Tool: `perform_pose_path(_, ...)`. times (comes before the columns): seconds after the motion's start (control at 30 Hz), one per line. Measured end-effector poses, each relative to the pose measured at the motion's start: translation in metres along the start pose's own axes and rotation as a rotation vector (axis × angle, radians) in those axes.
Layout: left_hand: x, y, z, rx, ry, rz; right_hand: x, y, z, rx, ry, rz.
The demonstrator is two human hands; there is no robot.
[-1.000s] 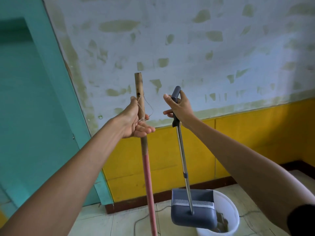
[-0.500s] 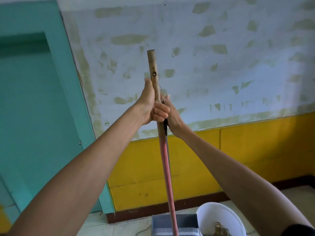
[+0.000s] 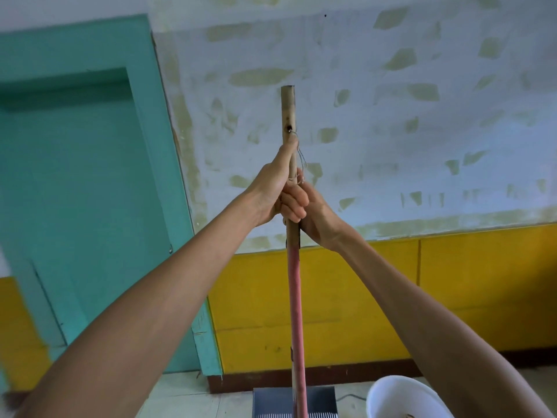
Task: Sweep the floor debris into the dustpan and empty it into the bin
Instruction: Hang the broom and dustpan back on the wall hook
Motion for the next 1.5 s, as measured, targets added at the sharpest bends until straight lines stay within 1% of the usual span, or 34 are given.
perform_pose_path(0.1, 0.001, -0.010, 0.000, -0.041, 0.022, -0.013, -0.004, 0.002, -0.004, 0.091, 0.052, 0.075)
perform_pose_path(0.17, -0.001, -0.016, 0.001, -0.071, 0.044, -0.017, -0.010, 0.004, -0.002, 0.132, 0.089, 0.209)
perform_pose_path(0.23, -0.006, -0.019, 0.001, -0.082, 0.060, -0.043, -0.022, 0.005, 0.002, 0.094, 0.110, 0.344)
perform_pose_path(0.33, -0.014, -0.021, 0.002, -0.077, 0.078, -0.068, -0.023, 0.008, 0.001, -0.017, 0.076, 0.358)
perform_pose_path(0.57, -0.008, -0.027, 0.007, -0.070, 0.086, 0.017, -0.003, 0.028, -0.010, -0.058, -0.053, 0.409)
perform_pose_path(0.63, -0.016, -0.032, 0.009, -0.065, 0.129, -0.007, 0.003, 0.031, -0.012, -0.089, -0.089, 0.397)
perform_pose_path(0.67, -0.021, -0.037, 0.011, -0.093, 0.185, -0.041, 0.006, 0.032, -0.014, -0.105, -0.099, 0.398)
perform_pose_path(0.7, -0.026, -0.044, 0.012, -0.156, 0.263, -0.083, 0.010, 0.031, -0.017, -0.124, -0.102, 0.405)
perform_pose_path(0.8, -0.027, -0.070, 0.022, -0.441, 0.515, -0.219, 0.018, 0.025, -0.025, -0.187, -0.072, 0.439)
perform_pose_path(0.83, -0.020, -0.076, 0.025, -0.502, 0.565, -0.279, 0.021, 0.023, -0.028, -0.199, -0.062, 0.442)
perform_pose_path(0.87, -0.010, -0.077, 0.026, -0.510, 0.574, -0.331, 0.025, 0.021, -0.030, -0.206, -0.062, 0.443)
perform_pose_path(0.9, 0.004, -0.076, 0.024, -0.459, 0.540, -0.364, 0.030, 0.020, -0.032, -0.213, -0.066, 0.446)
perform_pose_path(1.03, 0.067, -0.049, 0.013, -0.075, 0.233, -0.473, 0.046, 0.018, -0.045, -0.240, -0.056, 0.433)
perform_pose_path(1.07, 0.079, -0.039, 0.013, -0.015, 0.182, -0.490, 0.049, 0.020, -0.048, -0.234, -0.054, 0.424)
perform_pose_path(1.1, 0.085, -0.030, 0.013, 0.007, 0.158, -0.472, 0.051, 0.022, -0.051, -0.229, -0.056, 0.419)
perform_pose_path(1.13, 0.088, -0.022, 0.012, -0.013, 0.145, -0.431, 0.054, 0.025, -0.053, -0.229, -0.059, 0.416)
perform_pose_path(1.17, 0.088, -0.017, 0.012, -0.068, 0.134, -0.381, 0.056, 0.026, -0.055, -0.240, -0.062, 0.414)
perform_pose_path(1.27, 0.081, -0.015, 0.013, -0.319, 0.155, -0.255, 0.062, 0.027, -0.058, -0.295, -0.070, 0.423)
perform_pose_path(1.3, 0.078, -0.014, 0.014, -0.373, 0.181, -0.237, 0.064, 0.027, -0.059, -0.307, -0.075, 0.422)
perform_pose_path(1.43, 0.067, -0.015, 0.016, -0.452, 0.286, -0.222, 0.072, 0.030, -0.061, -0.354, -0.104, 0.425)
perform_pose_path(1.5, 0.065, -0.016, 0.015, -0.454, 0.321, -0.215, 0.074, 0.032, -0.059, -0.427, -0.151, 0.467)
Point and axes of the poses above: each hand's wrist, its own z-axis away from the middle knuckle, its own y-axis out of the palm, x = y × z, the point moved 6 cm from there along -z, towards the middle knuckle, and after that the axes turned 2 degrees about -x, right-handed, at the moved point
